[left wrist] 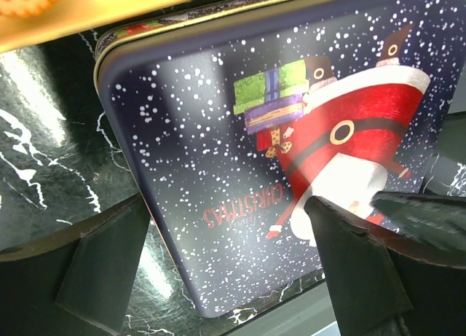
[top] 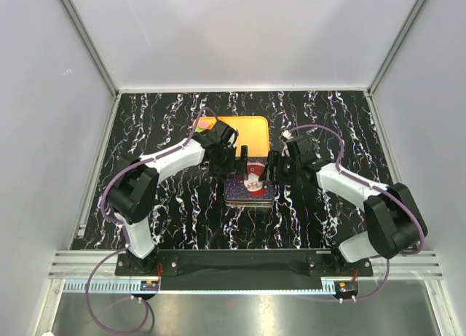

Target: Pack the cookies

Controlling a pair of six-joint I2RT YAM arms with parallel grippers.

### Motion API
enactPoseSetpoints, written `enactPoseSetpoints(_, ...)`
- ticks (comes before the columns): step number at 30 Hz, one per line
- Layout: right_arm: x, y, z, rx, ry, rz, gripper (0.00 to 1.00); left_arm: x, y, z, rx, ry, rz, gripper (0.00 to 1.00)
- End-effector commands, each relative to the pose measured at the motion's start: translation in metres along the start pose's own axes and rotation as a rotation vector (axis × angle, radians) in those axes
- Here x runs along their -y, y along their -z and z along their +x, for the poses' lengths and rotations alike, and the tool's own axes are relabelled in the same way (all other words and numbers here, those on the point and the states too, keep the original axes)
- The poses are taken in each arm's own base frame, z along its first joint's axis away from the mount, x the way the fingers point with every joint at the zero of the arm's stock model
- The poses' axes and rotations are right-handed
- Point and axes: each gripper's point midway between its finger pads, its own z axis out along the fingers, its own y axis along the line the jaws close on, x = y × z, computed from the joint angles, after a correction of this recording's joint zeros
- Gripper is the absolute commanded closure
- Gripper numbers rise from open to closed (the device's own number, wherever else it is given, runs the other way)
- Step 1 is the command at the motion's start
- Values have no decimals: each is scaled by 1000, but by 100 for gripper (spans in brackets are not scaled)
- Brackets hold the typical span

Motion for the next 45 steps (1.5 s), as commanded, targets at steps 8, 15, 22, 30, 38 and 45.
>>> enactPoseSetpoints(8, -19, 39, -93, 178, -10, -76, 35, 6, 1, -8, 14, -23, 40, 5)
enactPoseSetpoints(15, -48, 10, -116, 156, -74, -245, 66, 4, 1, -7, 11, -25, 34, 5)
enactPoseSetpoints(22, 4, -73, -78, 73, -212, -191, 89, 2, -2, -7, 4, -22, 25, 5)
enactPoseSetpoints(30, 22, -70, -44, 80, -256, -167, 96, -2, -3, -6, 2, -22, 8, 6)
enactPoseSetpoints(38, 19, -43, -51, 123, -210, -125, 92, -4, -3, -9, 16, -22, 3, 6)
enactPoseSetpoints(45, 15, 17, -97, 251, -93, 38, 54, -1, 4, -14, 29, -35, 9, 5)
